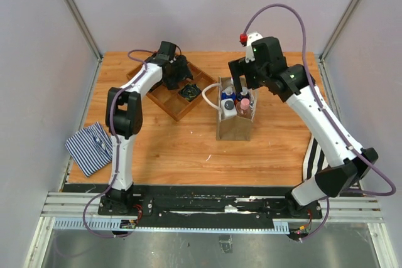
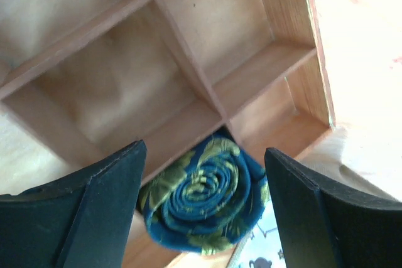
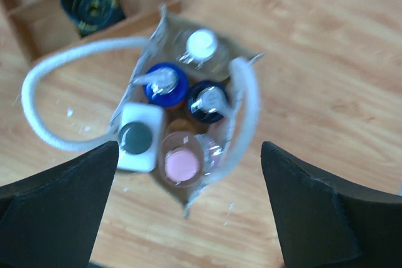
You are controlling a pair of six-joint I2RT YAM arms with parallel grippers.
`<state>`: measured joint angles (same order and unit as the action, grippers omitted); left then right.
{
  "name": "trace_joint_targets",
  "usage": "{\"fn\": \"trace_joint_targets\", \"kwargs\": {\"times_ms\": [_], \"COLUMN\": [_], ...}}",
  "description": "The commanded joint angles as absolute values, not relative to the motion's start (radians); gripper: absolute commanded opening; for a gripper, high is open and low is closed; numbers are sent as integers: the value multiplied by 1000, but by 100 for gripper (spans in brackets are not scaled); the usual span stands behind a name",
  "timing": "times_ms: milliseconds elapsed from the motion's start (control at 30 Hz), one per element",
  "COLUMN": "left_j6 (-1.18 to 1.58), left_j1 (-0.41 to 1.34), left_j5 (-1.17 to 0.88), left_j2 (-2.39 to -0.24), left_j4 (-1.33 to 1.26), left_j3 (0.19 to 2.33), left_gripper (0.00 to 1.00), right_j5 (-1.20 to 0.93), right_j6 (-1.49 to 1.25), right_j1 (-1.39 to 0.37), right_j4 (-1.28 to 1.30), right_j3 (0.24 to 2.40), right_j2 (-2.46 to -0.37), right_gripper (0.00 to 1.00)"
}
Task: Take the personal care products out of the canvas bag
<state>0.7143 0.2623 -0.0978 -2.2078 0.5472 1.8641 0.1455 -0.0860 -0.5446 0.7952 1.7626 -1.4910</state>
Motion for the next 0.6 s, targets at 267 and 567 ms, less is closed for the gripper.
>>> {"fn": "trace_joint_targets", "kwargs": {"times_ms": [267, 567], "left_j6": [742, 746], "left_j1": [224, 57], "left_j5": [66, 33], "left_j2": [-2360, -2190], "left_j4": [775, 677], "left_j3": [1864, 1549], "left_gripper": [79, 79], "right_j5": [-45, 5], "right_j6": [-182, -187], "right_j1": [-536, -534], "right_j4": [848, 835], "right_j3": [1589, 1455], "right_j2": [-1525, -1479], "right_gripper": [61, 62]}}
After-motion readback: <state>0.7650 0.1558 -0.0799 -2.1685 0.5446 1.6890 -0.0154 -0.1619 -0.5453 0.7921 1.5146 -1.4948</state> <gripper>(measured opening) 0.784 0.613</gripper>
